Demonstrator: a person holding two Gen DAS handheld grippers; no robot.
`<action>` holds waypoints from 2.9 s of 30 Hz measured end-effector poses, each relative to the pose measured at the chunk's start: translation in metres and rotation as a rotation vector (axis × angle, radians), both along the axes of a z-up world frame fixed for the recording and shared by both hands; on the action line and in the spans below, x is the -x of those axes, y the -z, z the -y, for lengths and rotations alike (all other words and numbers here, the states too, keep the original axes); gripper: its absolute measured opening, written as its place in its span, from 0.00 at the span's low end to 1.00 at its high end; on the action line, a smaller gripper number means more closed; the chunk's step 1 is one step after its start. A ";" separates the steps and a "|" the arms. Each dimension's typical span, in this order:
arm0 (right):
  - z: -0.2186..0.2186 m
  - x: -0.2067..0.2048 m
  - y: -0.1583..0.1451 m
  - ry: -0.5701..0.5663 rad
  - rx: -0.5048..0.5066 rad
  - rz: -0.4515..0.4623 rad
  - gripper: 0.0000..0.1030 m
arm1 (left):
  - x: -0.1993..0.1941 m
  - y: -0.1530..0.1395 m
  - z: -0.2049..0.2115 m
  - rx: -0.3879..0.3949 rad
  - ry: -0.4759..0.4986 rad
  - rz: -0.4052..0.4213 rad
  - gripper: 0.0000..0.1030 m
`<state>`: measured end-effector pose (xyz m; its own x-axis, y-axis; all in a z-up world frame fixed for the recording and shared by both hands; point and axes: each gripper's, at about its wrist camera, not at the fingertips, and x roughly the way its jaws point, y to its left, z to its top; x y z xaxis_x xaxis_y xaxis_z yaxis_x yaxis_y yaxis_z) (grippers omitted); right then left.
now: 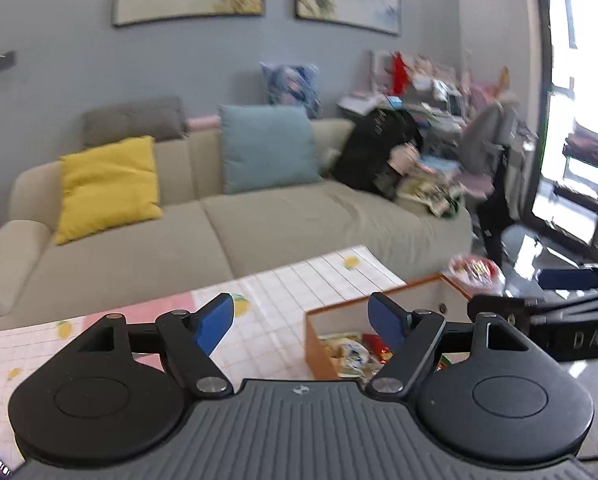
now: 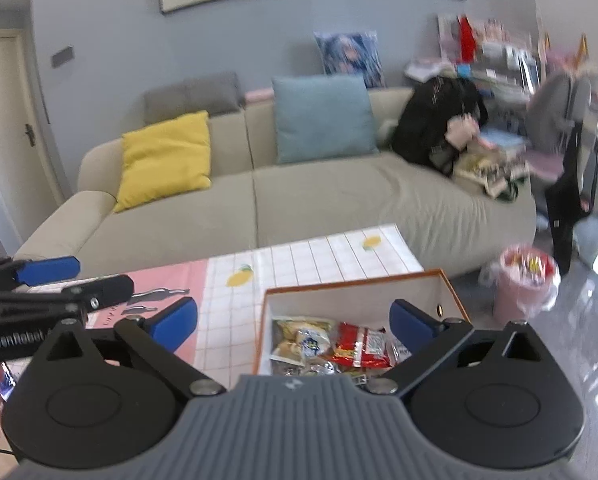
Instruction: Organize snacks
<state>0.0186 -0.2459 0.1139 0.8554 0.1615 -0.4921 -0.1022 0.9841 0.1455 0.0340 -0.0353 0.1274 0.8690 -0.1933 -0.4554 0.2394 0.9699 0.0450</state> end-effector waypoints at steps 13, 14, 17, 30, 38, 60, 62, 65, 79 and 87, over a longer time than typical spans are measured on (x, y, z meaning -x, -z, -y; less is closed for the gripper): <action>-0.035 0.060 0.038 0.008 0.137 0.055 0.97 | 0.042 0.049 -0.027 -0.059 -0.136 -0.014 0.92; -0.035 0.062 0.041 0.012 0.136 0.053 0.97 | 0.042 0.054 -0.027 -0.058 -0.137 -0.030 0.92; -0.038 0.064 0.053 0.029 0.145 0.043 0.97 | 0.042 0.067 -0.029 -0.068 -0.158 -0.077 0.92; -0.034 0.057 0.099 0.081 0.118 -0.094 0.97 | 0.040 0.099 -0.029 -0.056 -0.179 -0.192 0.92; -0.036 0.058 0.100 0.080 0.114 -0.102 0.97 | 0.043 0.097 -0.030 -0.058 -0.184 -0.196 0.92; -0.039 0.059 0.097 0.070 0.127 -0.089 0.97 | 0.041 0.095 -0.033 -0.063 -0.191 -0.202 0.92; -0.040 0.059 0.097 0.070 0.128 -0.089 0.97 | 0.041 0.095 -0.033 -0.061 -0.189 -0.204 0.92; -0.039 0.058 0.097 0.066 0.131 -0.087 0.97 | 0.041 0.094 -0.033 -0.060 -0.190 -0.204 0.92; -0.039 0.056 0.098 0.063 0.131 -0.094 0.97 | 0.043 0.090 -0.034 -0.036 -0.174 -0.198 0.92; -0.038 0.056 0.100 0.059 0.127 -0.100 0.97 | 0.043 0.089 -0.035 -0.034 -0.183 -0.207 0.92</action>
<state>-0.0370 -0.2077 0.0137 0.8075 0.0434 -0.5883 -0.0345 0.9991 0.0264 -0.0087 -0.0004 0.0379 0.7762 -0.0236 -0.6301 0.0680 0.9966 0.0464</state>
